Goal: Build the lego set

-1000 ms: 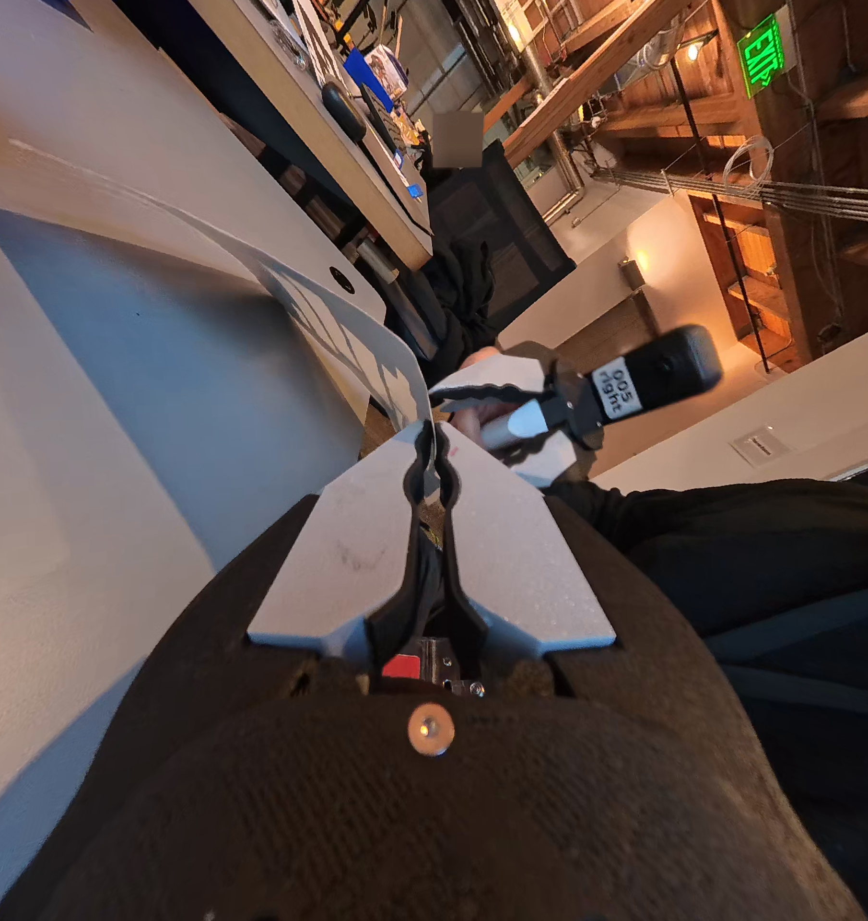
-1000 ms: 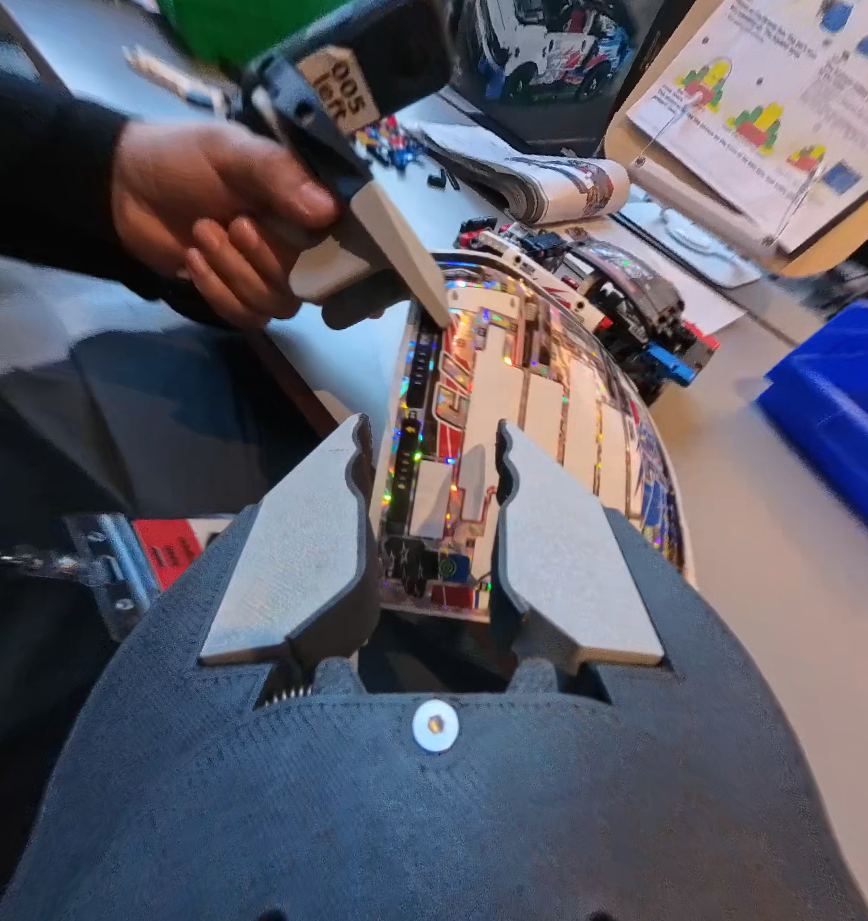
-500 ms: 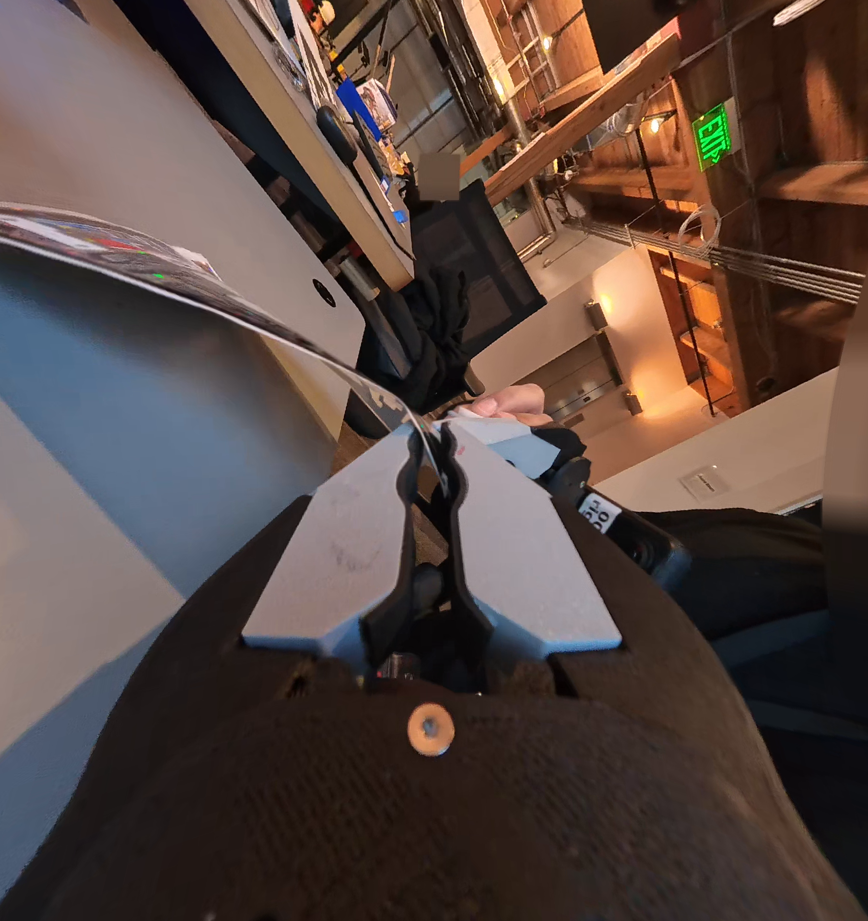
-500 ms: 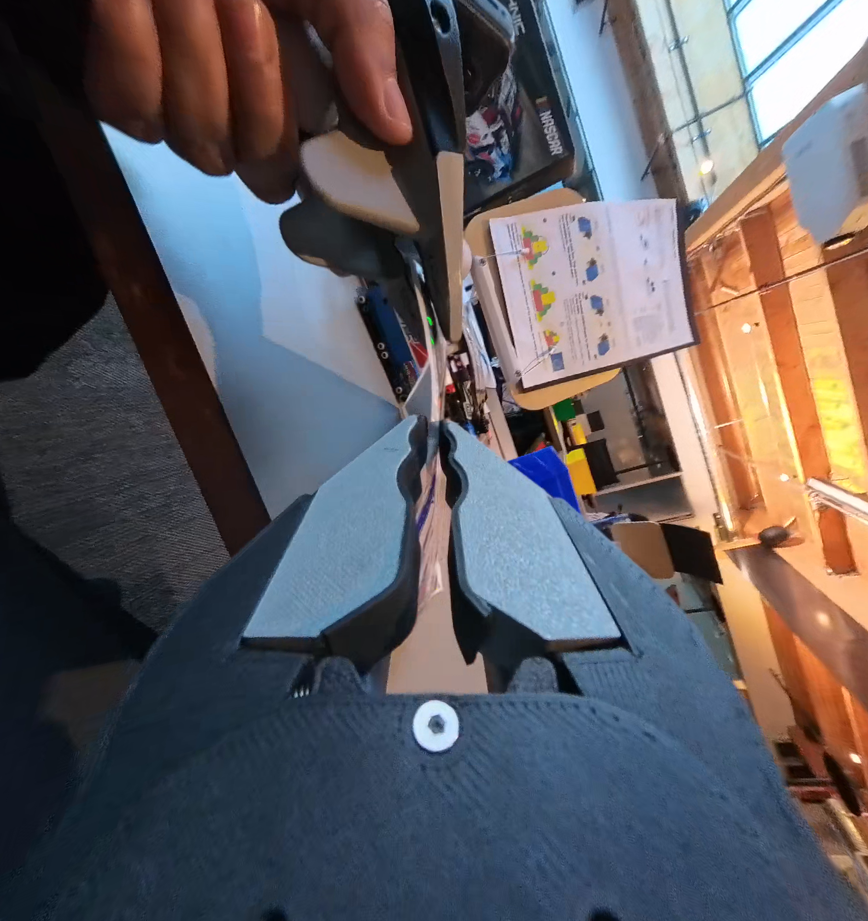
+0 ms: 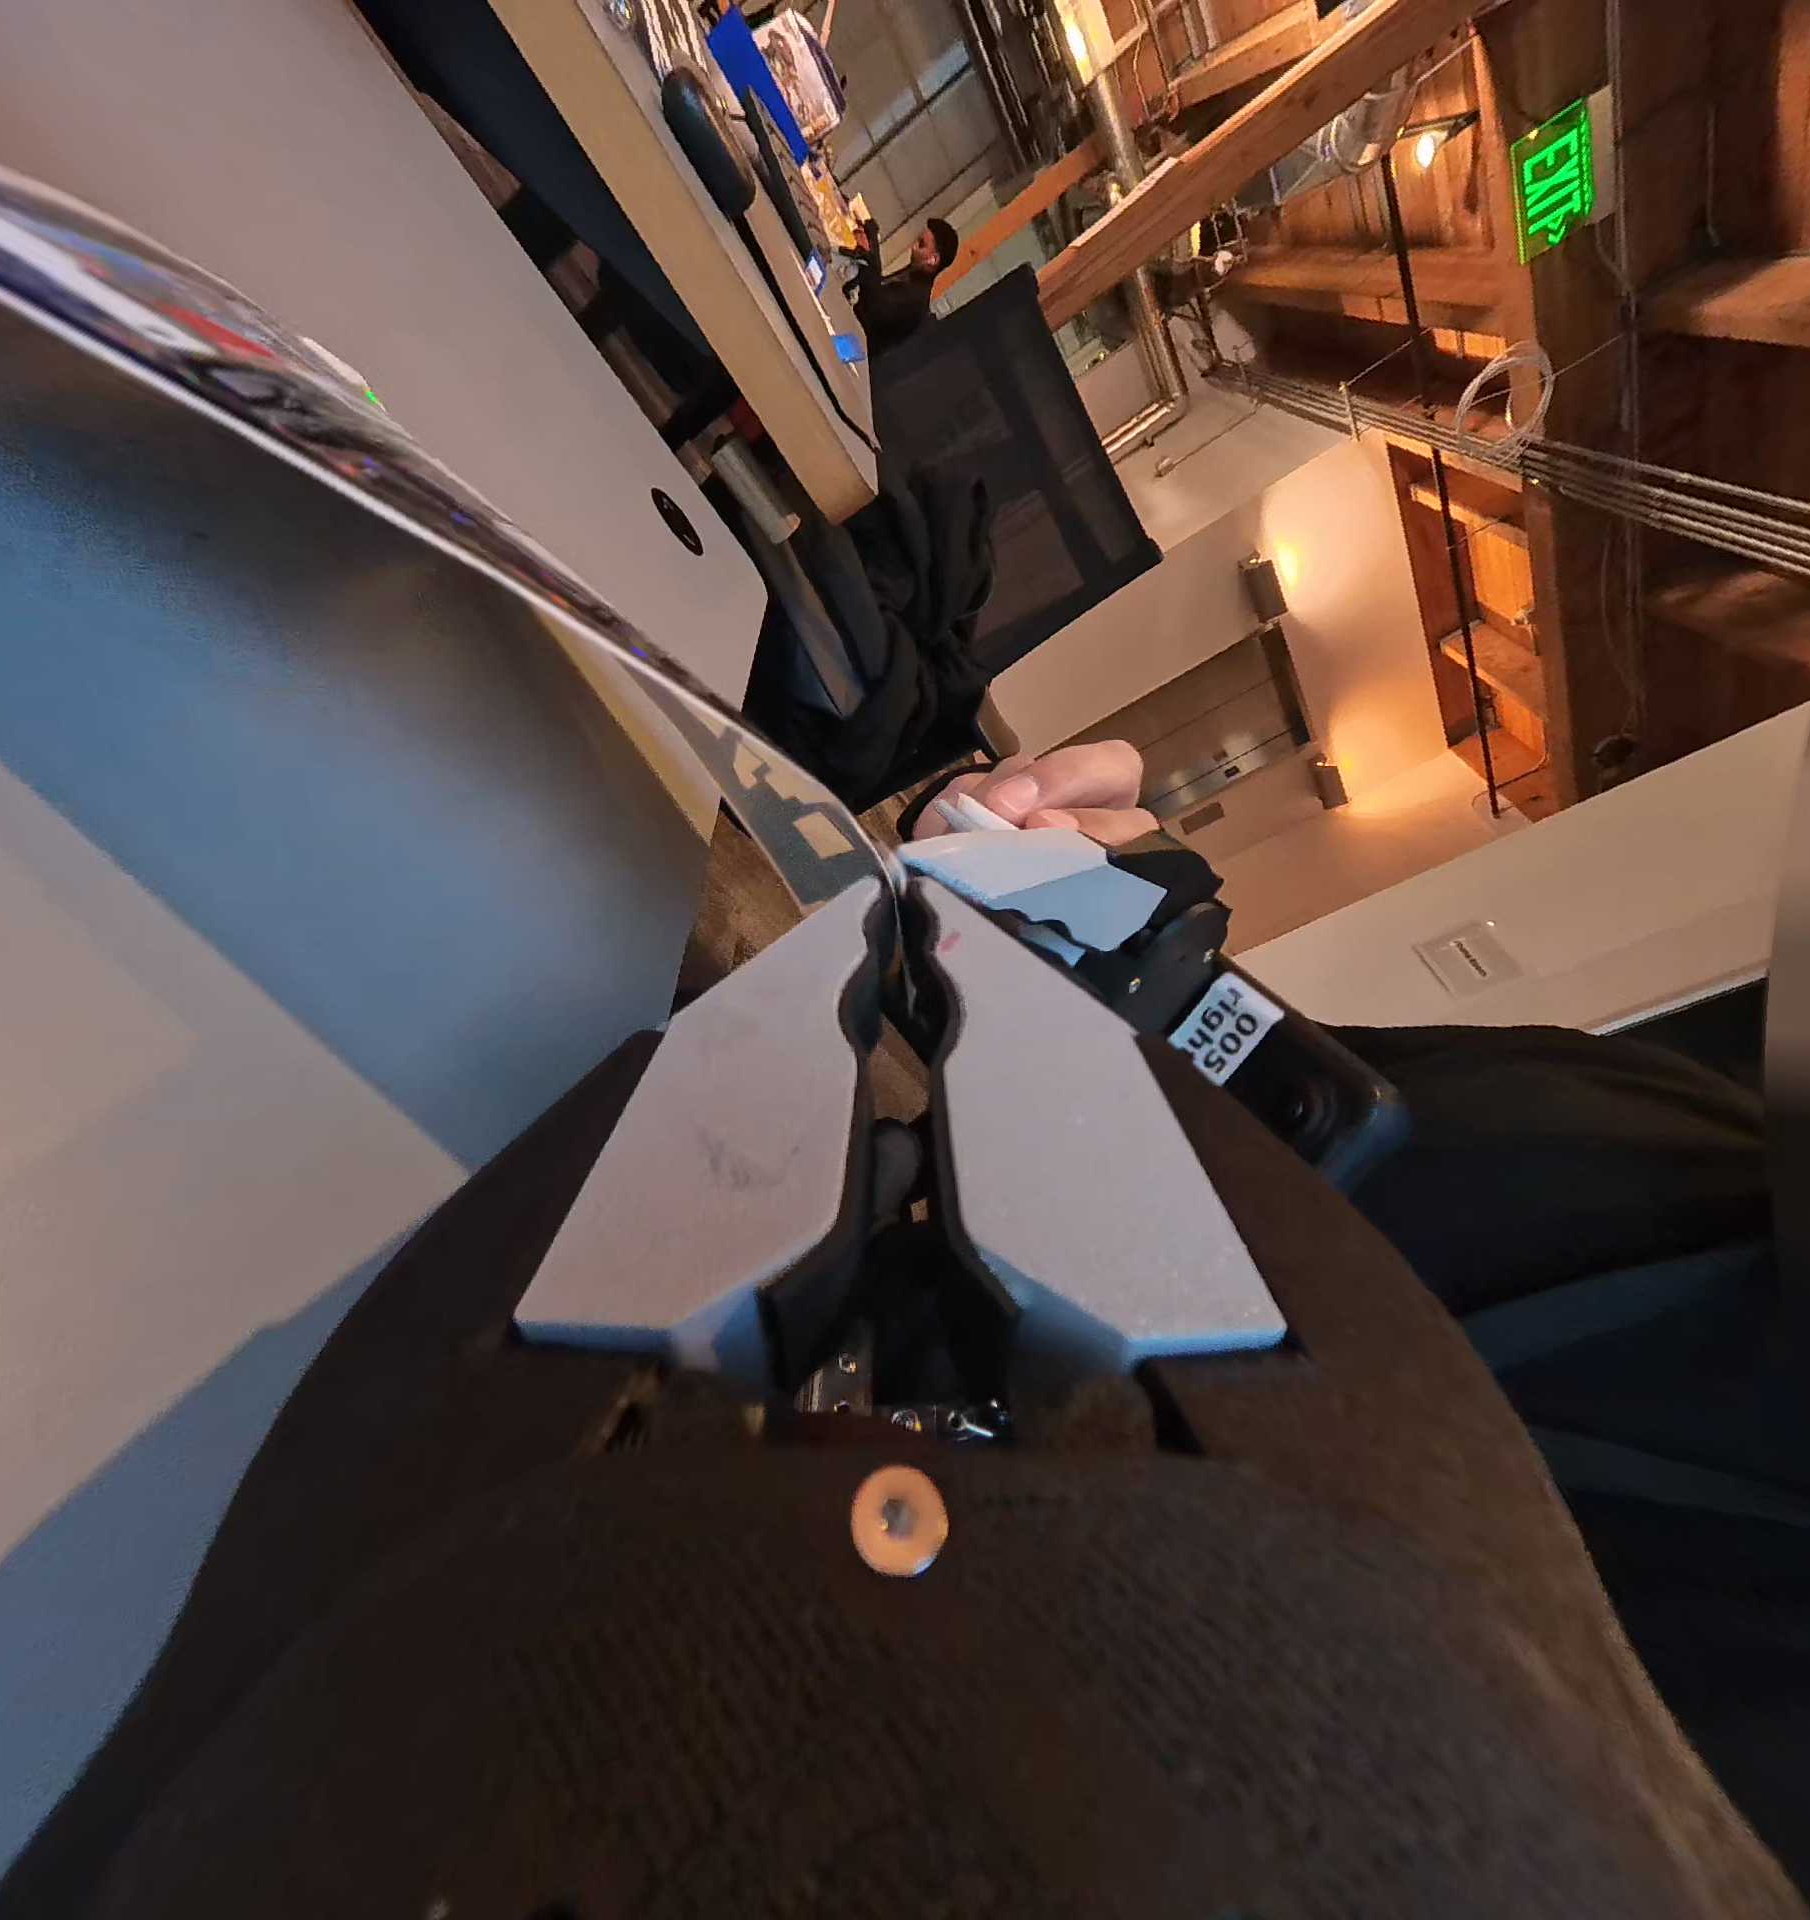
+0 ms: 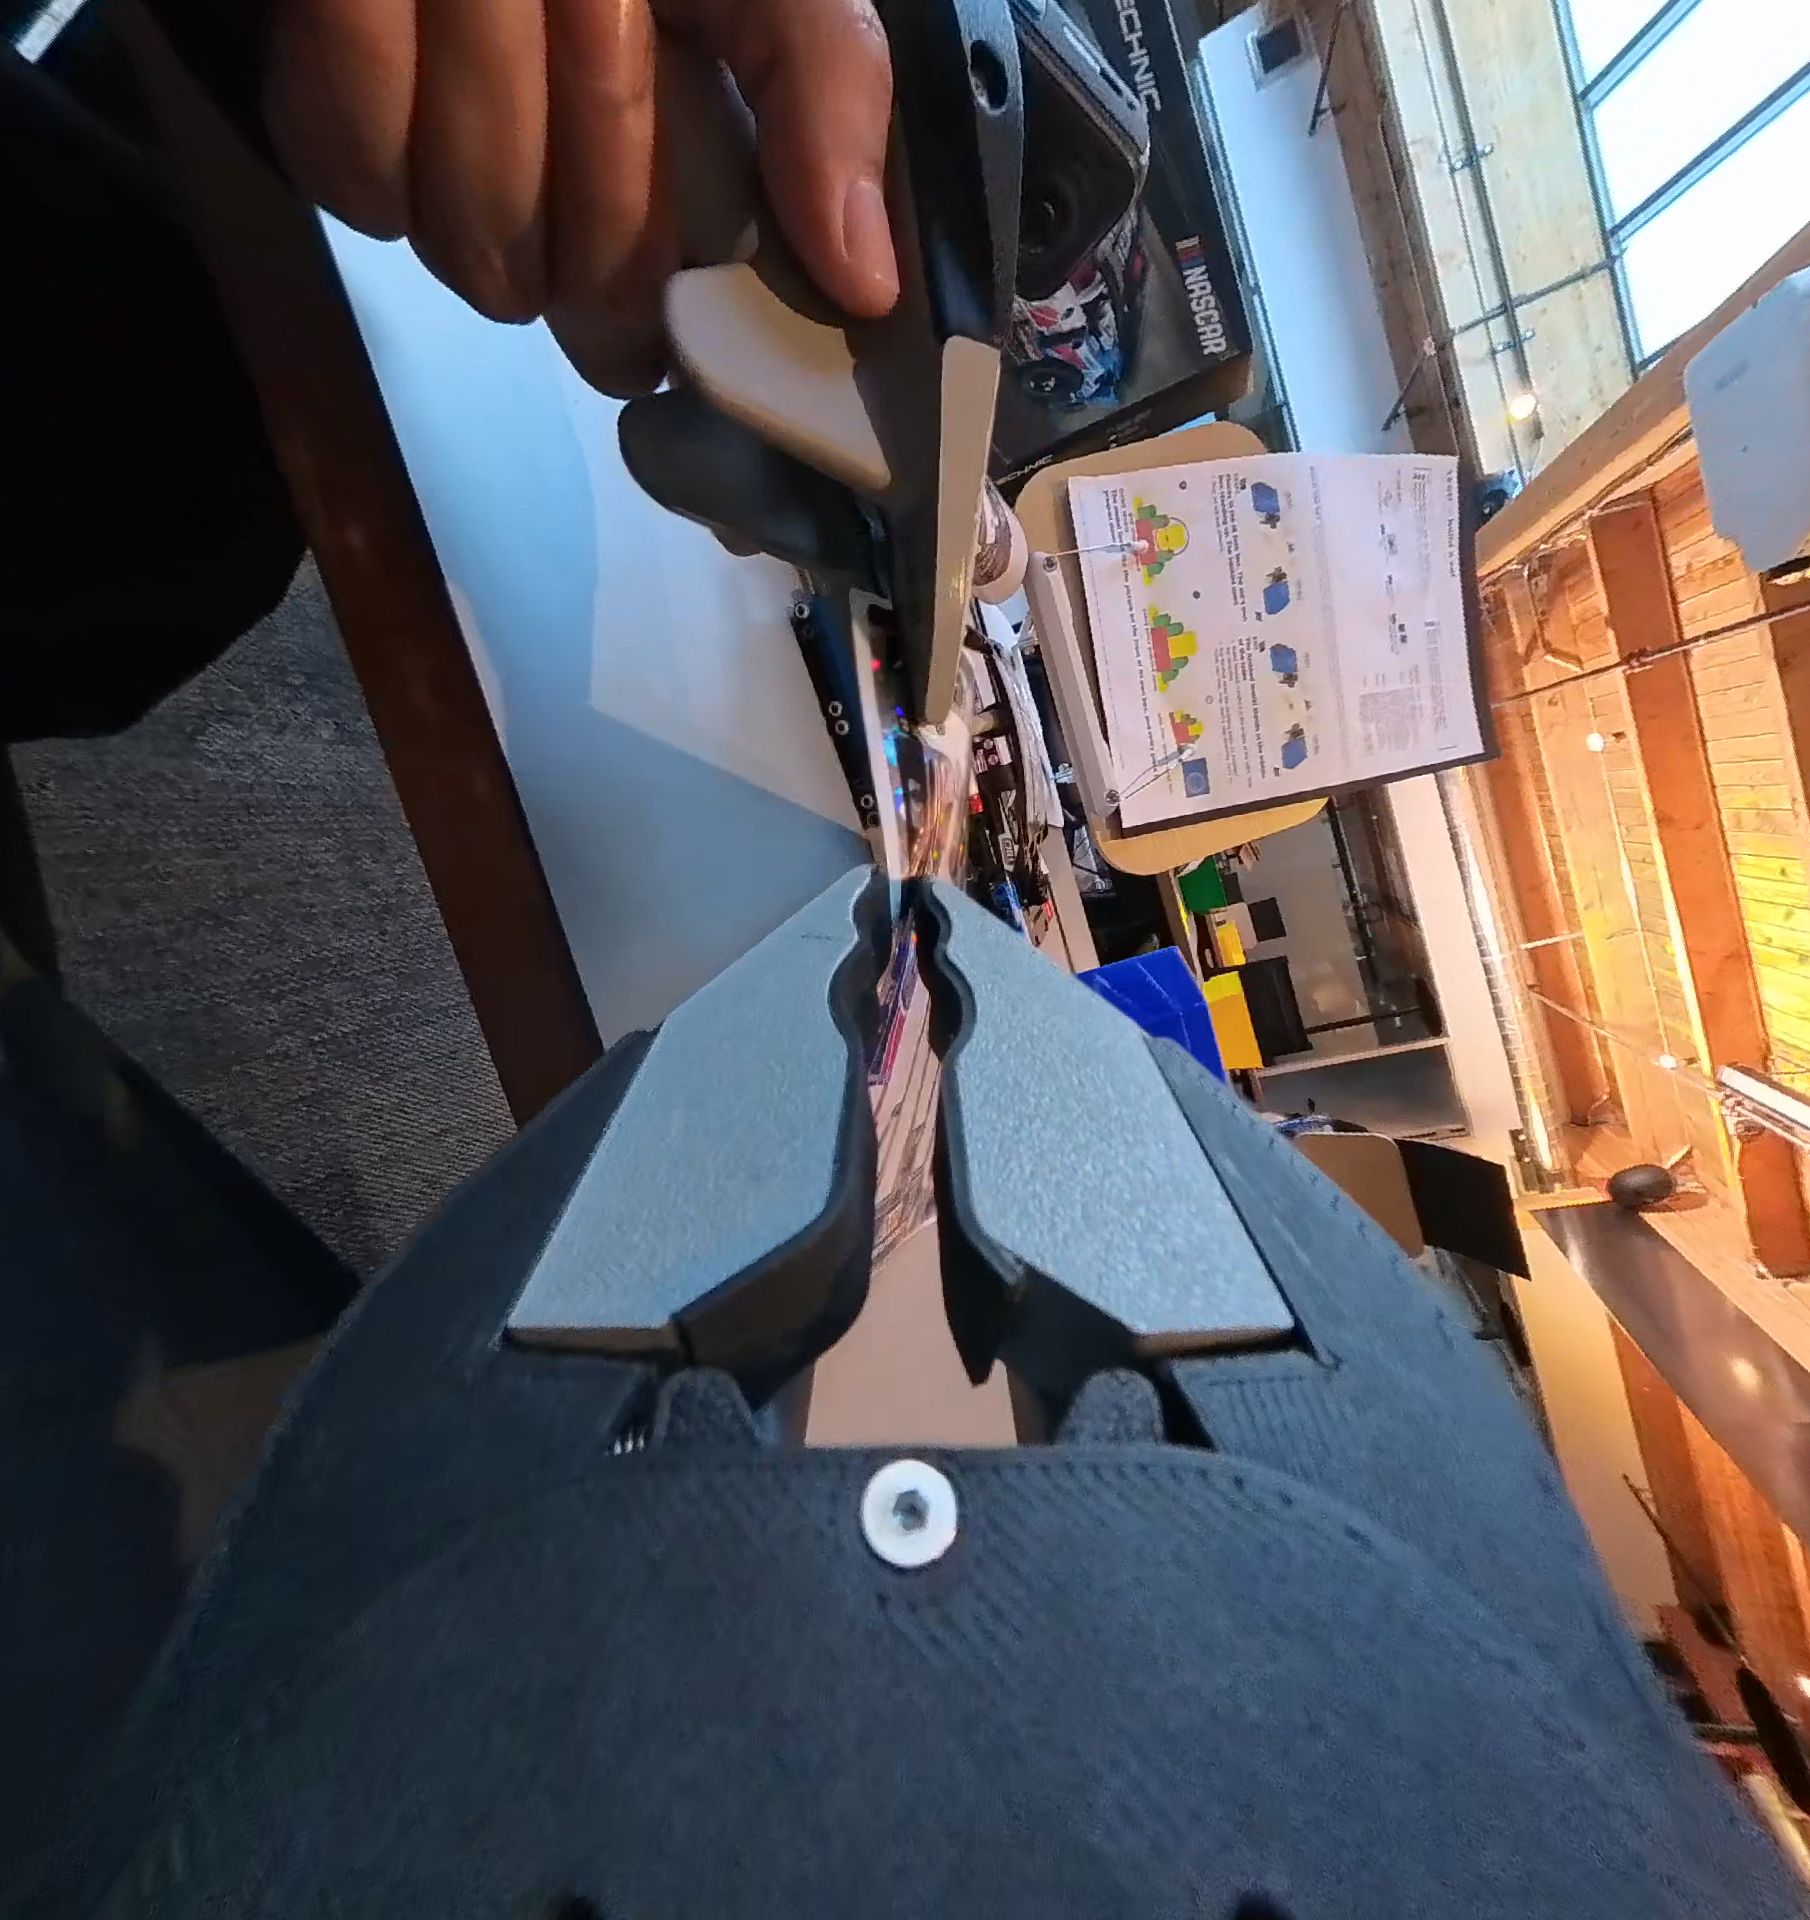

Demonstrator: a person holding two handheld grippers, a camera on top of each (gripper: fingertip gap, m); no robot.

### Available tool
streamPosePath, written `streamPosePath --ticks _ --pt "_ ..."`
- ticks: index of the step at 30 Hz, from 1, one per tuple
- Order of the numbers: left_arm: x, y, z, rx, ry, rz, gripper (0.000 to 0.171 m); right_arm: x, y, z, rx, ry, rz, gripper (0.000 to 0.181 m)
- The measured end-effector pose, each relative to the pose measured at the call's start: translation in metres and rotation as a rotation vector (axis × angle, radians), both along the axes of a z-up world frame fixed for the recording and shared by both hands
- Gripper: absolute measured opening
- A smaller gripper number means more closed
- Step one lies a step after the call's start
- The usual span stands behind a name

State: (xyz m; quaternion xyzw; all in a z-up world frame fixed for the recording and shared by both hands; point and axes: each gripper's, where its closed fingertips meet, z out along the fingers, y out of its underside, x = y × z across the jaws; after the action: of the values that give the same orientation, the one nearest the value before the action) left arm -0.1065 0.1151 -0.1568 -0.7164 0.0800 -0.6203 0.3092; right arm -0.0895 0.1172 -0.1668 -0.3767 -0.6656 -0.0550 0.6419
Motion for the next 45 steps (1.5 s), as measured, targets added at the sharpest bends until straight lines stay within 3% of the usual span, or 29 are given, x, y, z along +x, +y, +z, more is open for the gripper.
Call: streamPosePath --ticks 12,18,34,37,42,45 --pt "0.006 0.000 -0.002 0.003 -0.009 0.011 0.000 -0.006 -0.006 0.001 0.018 0.040 0.026 0.009" --pt "0.011 -0.004 0.000 -0.023 -0.041 -0.019 0.000 -0.002 -0.007 0.008 0.083 0.046 0.027 0.000" --pt "0.024 0.000 -0.008 -0.013 0.053 -0.049 0.000 0.002 -0.014 0.009 0.092 0.055 0.090 0.000" --pt "0.022 0.000 -0.003 -0.008 0.029 -0.046 0.000 0.006 -0.015 0.018 0.029 0.141 0.101 0.012" --pt "0.020 0.001 0.003 -0.053 -0.058 -0.043 0.000 0.009 -0.004 0.003 -0.029 0.103 0.055 0.021" --pt "0.023 -0.002 0.003 -0.064 -0.063 -0.054 0.000 0.011 0.004 0.007 -0.007 0.109 0.011 0.007"
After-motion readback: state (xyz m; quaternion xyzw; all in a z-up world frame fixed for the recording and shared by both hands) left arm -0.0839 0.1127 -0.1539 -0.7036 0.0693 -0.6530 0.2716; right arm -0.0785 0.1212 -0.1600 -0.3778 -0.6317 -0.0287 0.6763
